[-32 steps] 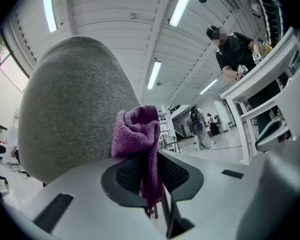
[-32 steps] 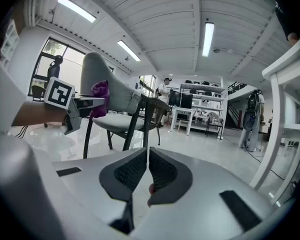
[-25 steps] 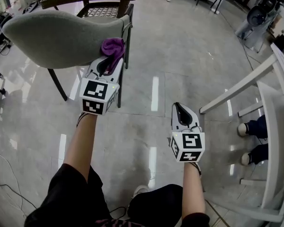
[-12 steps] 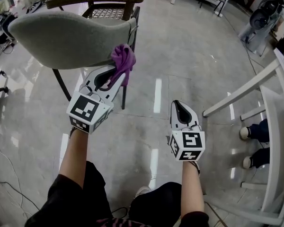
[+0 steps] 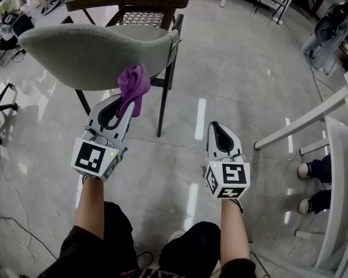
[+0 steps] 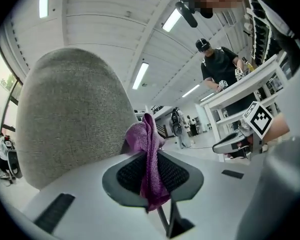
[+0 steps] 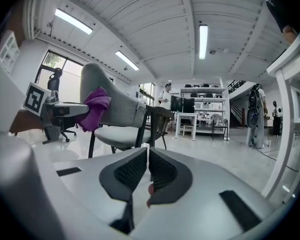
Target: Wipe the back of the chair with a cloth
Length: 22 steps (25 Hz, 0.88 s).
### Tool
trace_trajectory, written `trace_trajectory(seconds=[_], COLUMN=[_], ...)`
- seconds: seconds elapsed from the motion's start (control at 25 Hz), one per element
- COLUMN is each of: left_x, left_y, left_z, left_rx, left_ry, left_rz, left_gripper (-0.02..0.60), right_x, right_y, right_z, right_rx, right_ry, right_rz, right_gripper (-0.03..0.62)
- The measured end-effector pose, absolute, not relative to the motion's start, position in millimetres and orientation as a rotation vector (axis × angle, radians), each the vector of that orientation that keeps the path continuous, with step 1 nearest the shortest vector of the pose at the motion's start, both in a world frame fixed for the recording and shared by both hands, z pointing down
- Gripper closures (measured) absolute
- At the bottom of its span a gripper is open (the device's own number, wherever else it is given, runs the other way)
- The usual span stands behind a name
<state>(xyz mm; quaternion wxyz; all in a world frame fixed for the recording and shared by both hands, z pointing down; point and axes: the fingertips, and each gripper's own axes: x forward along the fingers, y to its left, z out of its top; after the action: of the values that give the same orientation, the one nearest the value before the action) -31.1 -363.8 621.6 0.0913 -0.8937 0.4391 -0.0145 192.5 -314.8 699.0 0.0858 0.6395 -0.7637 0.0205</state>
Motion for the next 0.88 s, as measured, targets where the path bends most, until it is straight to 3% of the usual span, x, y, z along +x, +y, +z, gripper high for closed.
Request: trace_trajectory(seconds=[0.64,0.88], left_x=[-38.5,-55.6], left_y=[-352.9,-344.9], left_z=[556.6,535.2], left_rx=[-2.665,-2.704], left_ry=[1.332,1.398], left_rz=[-0.05,-0.202], left_gripper=[0.503,0.503], right_x=[193.4,191.5], right_y=[-319.4,-305.5], right_z=[626.7,582.6], right_rx=[1.91,1.893], right_ry=[-2.323,-2.309], right_rz=[0.196,0.225], right_gripper=[0.566,0.566])
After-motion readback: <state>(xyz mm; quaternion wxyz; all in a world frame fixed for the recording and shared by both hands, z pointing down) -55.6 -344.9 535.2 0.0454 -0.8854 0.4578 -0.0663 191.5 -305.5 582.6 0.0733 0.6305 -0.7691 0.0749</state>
